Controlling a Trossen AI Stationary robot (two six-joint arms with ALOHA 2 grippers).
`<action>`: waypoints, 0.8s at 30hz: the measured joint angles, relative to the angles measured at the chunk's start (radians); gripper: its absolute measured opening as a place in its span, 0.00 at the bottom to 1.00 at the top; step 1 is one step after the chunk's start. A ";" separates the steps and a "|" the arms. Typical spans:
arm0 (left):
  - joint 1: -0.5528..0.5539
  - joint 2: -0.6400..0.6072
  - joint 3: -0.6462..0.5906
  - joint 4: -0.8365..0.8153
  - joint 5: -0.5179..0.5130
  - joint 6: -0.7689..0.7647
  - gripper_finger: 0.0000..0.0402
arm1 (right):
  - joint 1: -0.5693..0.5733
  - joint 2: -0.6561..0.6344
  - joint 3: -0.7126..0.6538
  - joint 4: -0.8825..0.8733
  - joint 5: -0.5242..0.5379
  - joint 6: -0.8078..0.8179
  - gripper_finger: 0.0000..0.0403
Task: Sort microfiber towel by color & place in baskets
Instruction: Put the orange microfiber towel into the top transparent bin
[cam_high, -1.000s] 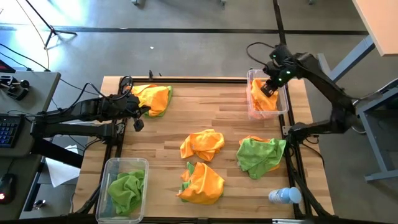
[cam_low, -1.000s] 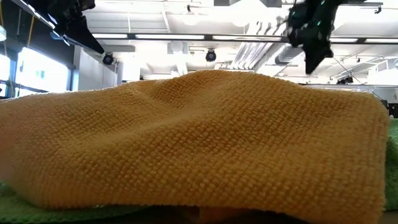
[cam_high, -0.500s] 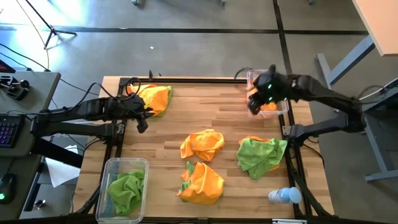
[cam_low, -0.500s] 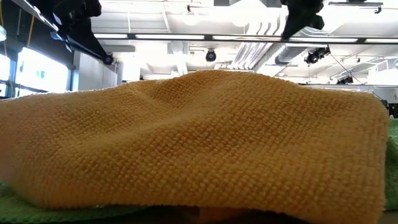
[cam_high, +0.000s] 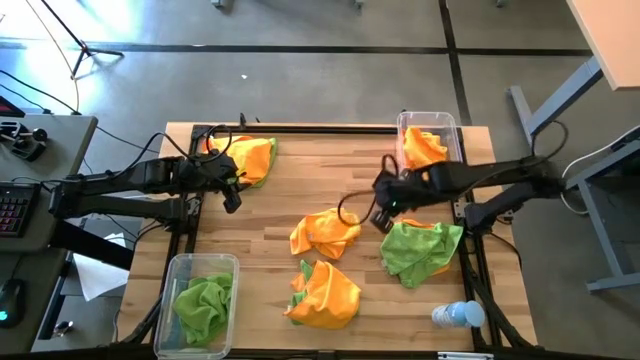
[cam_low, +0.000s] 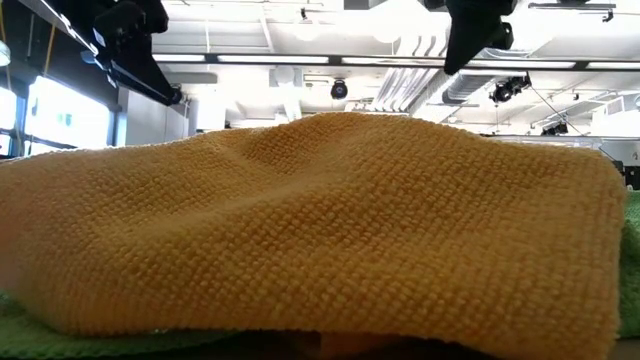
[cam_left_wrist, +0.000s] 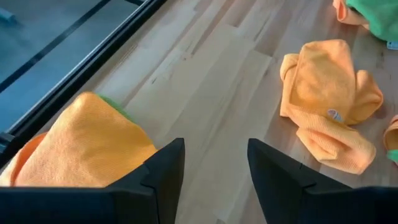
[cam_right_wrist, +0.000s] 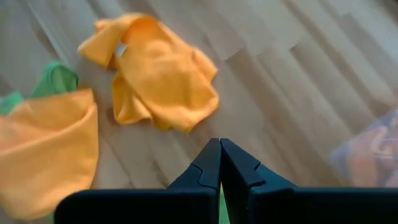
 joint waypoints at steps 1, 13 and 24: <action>0.000 0.000 0.000 0.000 0.000 0.000 0.41 | 0.018 0.012 0.000 0.000 0.002 0.013 0.00; -0.016 0.010 0.000 0.001 0.065 0.000 0.41 | 0.166 0.044 -0.003 0.132 0.088 0.072 0.00; -0.121 0.053 0.000 0.016 0.066 -0.020 0.41 | 0.188 0.043 -0.241 0.525 0.039 0.095 0.00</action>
